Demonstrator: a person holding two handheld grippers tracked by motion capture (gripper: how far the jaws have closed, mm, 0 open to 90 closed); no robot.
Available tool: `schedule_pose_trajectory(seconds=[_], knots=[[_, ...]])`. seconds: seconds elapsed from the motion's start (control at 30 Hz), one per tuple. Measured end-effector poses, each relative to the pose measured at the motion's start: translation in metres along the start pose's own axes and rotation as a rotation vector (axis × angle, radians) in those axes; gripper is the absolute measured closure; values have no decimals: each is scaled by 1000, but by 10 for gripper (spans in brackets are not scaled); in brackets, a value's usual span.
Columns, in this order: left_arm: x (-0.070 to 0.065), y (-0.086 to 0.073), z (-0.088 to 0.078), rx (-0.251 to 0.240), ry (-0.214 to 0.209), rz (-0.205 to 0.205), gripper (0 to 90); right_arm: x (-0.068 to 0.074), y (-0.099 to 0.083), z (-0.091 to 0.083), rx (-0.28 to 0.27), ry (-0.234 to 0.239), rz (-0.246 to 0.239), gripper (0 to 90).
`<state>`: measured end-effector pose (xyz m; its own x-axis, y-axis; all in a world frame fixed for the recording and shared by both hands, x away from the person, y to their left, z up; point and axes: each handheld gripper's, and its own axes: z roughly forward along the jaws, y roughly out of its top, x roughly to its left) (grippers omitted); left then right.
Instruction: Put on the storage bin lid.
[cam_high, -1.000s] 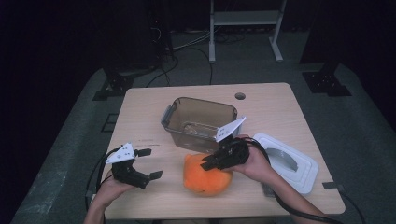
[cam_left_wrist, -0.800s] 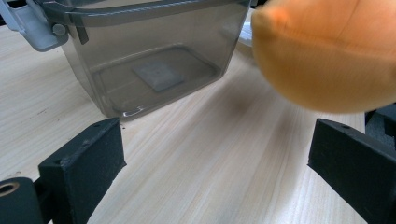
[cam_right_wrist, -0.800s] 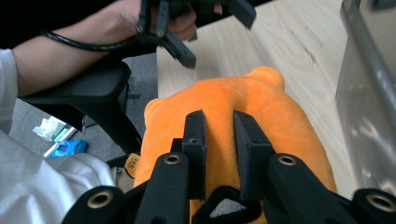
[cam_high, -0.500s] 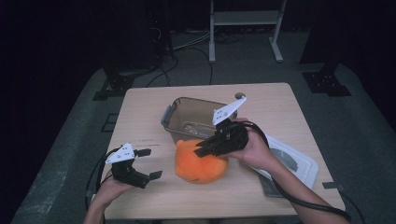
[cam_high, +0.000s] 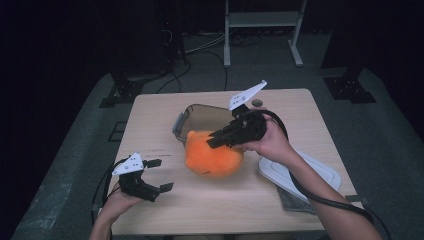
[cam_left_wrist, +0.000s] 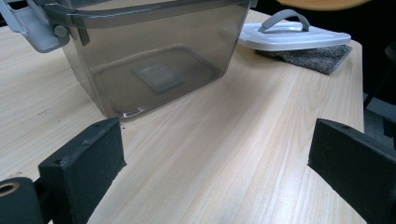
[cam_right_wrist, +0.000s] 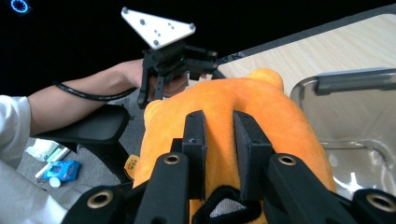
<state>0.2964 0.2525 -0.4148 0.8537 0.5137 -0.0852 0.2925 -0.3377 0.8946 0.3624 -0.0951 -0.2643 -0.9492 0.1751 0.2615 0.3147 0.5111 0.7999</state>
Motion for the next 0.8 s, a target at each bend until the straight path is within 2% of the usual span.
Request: schedule_pose_trajectory(seconds=[0.53, 0.8], knots=[[0, 0, 0, -4, -4, -4, 29, -24, 28, -4, 2, -43, 23, 753], [0, 0, 0, -8, -9, -2, 29, -37, 37, -3, 0, -57, 38, 753]])
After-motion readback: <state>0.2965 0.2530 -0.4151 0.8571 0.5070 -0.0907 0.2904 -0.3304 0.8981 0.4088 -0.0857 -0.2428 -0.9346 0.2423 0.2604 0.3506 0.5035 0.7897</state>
